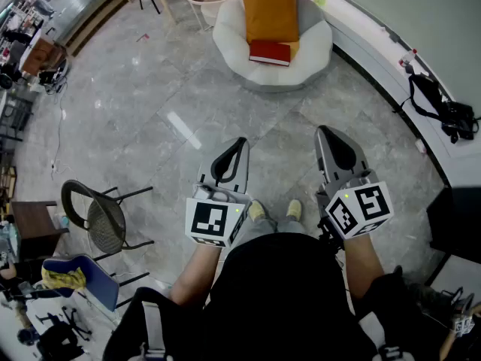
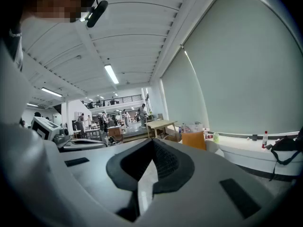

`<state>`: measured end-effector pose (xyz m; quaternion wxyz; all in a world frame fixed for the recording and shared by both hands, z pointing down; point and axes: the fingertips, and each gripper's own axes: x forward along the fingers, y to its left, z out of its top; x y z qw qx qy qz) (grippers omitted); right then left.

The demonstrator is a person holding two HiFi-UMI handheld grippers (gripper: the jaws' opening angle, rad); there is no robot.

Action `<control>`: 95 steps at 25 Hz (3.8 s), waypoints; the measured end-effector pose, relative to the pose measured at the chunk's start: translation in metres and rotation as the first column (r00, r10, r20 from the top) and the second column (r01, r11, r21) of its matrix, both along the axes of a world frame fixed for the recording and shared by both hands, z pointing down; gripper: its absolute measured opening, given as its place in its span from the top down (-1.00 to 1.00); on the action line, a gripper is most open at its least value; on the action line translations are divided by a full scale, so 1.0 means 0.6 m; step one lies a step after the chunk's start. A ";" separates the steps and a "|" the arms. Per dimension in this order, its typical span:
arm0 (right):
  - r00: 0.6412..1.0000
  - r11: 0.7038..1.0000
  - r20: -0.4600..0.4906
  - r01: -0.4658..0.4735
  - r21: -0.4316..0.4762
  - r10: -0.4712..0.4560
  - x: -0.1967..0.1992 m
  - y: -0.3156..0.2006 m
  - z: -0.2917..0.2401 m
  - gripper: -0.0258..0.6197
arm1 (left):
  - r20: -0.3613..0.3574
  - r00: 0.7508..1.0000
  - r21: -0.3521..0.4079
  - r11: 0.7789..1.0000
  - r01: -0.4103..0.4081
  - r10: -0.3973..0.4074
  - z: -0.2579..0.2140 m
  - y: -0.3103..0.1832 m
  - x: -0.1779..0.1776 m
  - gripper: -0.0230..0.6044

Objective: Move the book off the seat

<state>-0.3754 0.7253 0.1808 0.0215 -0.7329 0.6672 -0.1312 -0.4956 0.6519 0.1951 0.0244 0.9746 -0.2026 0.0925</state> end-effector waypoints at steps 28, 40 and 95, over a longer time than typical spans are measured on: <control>0.997 0.994 0.069 0.024 0.103 -0.031 -0.089 -0.054 -0.004 0.90 | -0.054 0.997 0.014 0.999 -0.053 0.054 0.010 -0.057 -0.067 0.91; 0.998 0.993 0.061 0.024 0.112 -0.031 -0.045 -0.085 0.004 0.90 | -0.029 0.997 0.029 0.997 -0.072 0.072 0.010 -0.087 -0.023 0.91; 0.988 0.985 0.049 0.140 0.100 -0.146 0.384 -0.369 0.039 0.90 | 0.005 0.998 0.095 0.994 0.060 -0.060 -0.013 -0.350 0.422 0.91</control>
